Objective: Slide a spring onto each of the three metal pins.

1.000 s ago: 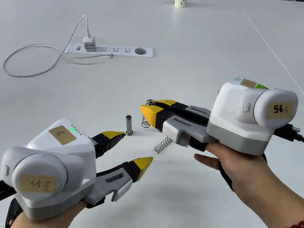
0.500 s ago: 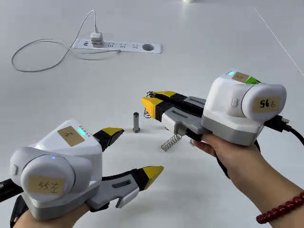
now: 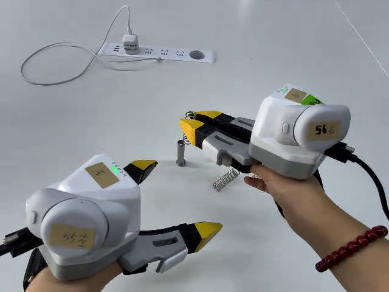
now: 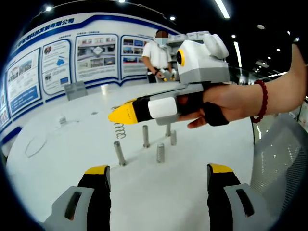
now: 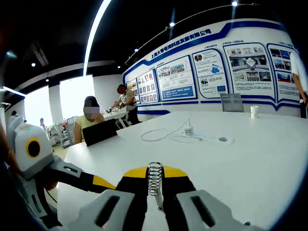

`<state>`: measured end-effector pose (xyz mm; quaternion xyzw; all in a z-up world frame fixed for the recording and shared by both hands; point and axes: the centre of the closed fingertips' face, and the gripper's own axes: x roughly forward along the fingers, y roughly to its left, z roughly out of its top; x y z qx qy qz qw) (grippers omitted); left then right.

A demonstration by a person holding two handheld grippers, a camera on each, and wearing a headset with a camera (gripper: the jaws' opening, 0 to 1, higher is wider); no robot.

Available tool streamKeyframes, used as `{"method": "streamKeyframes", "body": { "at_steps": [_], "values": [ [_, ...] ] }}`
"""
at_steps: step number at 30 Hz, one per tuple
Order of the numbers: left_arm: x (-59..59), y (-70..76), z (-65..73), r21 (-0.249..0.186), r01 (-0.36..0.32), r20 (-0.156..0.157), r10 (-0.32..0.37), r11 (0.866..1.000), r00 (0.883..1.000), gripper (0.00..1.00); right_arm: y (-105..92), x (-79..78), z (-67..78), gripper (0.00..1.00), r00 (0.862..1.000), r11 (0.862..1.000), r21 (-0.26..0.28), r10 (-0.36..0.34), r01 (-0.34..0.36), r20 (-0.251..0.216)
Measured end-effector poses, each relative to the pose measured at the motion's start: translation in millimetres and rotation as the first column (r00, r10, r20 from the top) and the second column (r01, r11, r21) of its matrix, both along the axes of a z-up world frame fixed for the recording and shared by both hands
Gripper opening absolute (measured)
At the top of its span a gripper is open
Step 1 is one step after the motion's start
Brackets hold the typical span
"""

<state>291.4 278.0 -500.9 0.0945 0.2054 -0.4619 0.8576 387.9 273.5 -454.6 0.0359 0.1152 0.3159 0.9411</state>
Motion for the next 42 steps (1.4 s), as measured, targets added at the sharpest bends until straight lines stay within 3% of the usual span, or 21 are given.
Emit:
{"method": "streamKeyframes", "body": {
  "at_steps": [19, 42],
  "values": [
    [1.8, 2.9, -4.8, 0.006, -0.018, -0.02, 0.018, 1.0, 1.0, 0.94, 4.1, 8.0, -13.3, 0.11, 1.0, 0.999, -0.033, 0.013, -0.013, -0.003],
    [2.0, 3.3, -3.9, 0.006, -0.014, -0.014, 0.014, 1.0, 1.0, 0.91, 10.3, 9.4, -28.5, 0.11, 1.0, 0.994, -0.104, 0.027, -0.026, 0.006]
  ]
}}
